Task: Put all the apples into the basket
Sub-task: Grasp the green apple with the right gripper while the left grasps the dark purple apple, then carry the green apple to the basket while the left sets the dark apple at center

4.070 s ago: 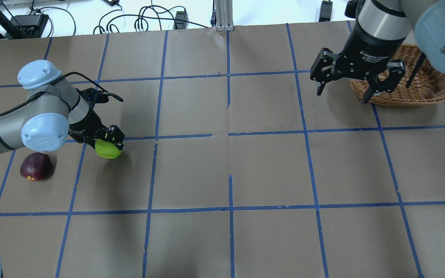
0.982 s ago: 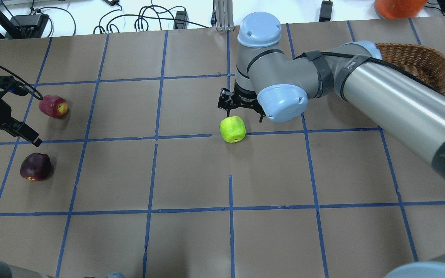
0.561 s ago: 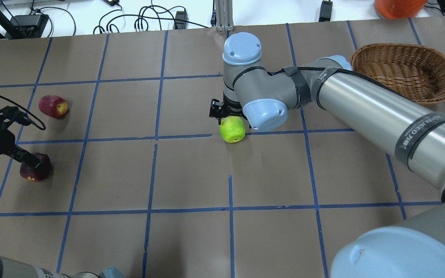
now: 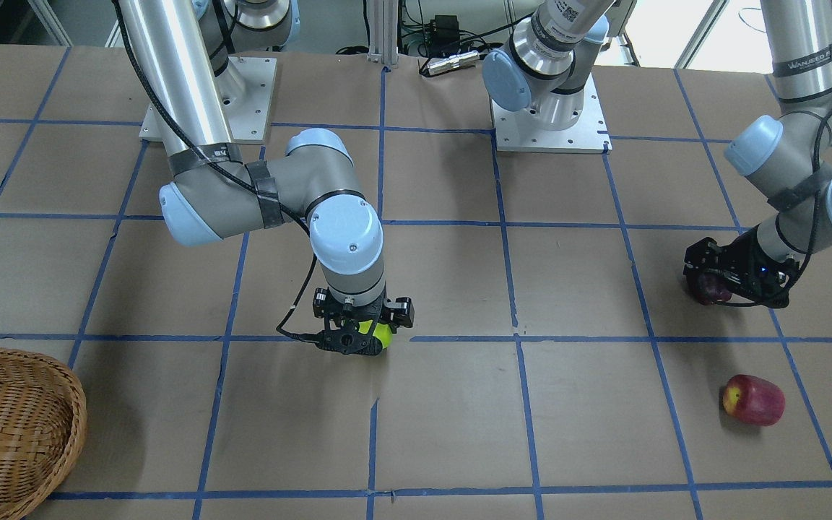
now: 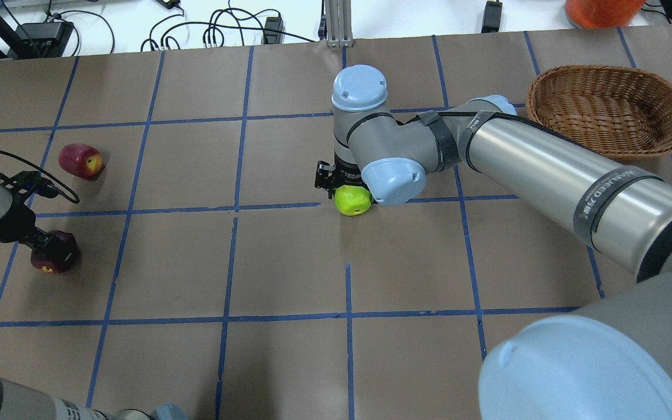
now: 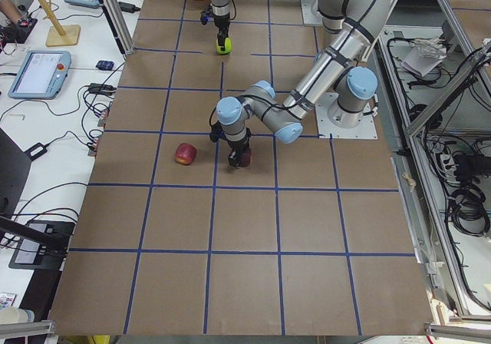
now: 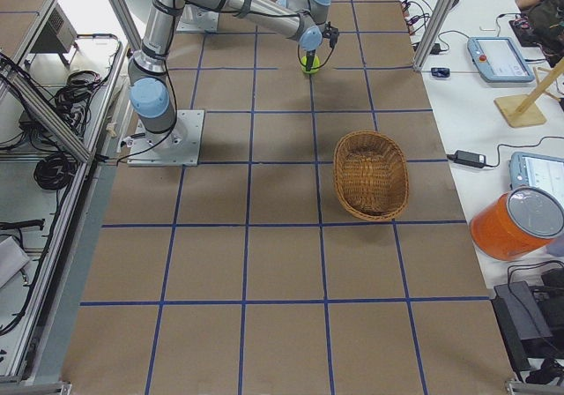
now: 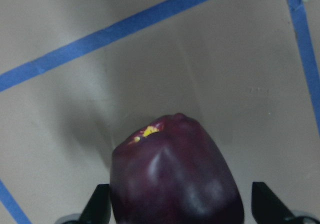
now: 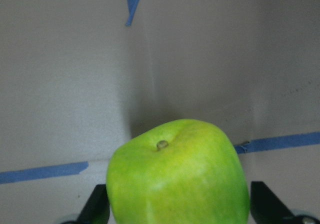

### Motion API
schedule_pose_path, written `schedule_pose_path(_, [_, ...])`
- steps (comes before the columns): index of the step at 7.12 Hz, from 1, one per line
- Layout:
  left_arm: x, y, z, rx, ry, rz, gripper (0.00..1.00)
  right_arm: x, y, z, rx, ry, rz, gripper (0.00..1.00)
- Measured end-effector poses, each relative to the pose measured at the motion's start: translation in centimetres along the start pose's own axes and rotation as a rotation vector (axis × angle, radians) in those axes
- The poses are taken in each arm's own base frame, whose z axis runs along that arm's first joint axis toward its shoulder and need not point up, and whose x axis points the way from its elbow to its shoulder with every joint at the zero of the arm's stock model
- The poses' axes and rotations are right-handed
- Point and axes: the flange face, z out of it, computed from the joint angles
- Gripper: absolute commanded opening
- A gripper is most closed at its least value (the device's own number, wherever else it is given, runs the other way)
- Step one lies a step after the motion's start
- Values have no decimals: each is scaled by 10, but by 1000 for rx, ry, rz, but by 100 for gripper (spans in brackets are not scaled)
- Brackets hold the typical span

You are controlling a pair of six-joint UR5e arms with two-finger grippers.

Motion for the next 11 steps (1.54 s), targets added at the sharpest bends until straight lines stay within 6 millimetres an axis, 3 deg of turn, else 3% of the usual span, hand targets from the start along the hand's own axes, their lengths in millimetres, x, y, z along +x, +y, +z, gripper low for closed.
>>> schedule_pose_path(1, [3, -6, -8, 1, -14, -3, 5, 0, -2, 10, -6, 3, 7, 64])
schedule_pose_path(2, [16, -26, -27, -3, -18, -23, 5, -1, -4, 15, -6, 3, 6, 33])
schedule_pose_path(4, [70, -100, -81, -33, 12, -131, 5, 1, -8, 8, 10, -4, -23, 22])
schedule_pose_path(5, [111, -139, -105, -20, 51, -214, 5, 9, -12, -13, 28, -12, -20, 22])
schedule_pose_path(6, [151, -170, -117, 5, 103, -317, 5, 29, -23, -39, 48, -19, 11, 28])
schedule_pose_path(7, [195, -196, -122, 22, 148, -414, 5, 65, -44, -67, 69, -20, 59, 27])
schedule_pose_path(8, [247, -223, -123, 51, 171, -479, 5, 115, -69, -98, 91, -14, 73, 25])
schedule_pose_path(10, [362, -270, -102, 137, 215, -511, 6, 229, -113, -143, 121, 28, 9, 26])
schedule_pose_path(11, [422, -283, -79, 135, 218, -479, 28, 289, -129, -155, 131, 79, -51, 26])
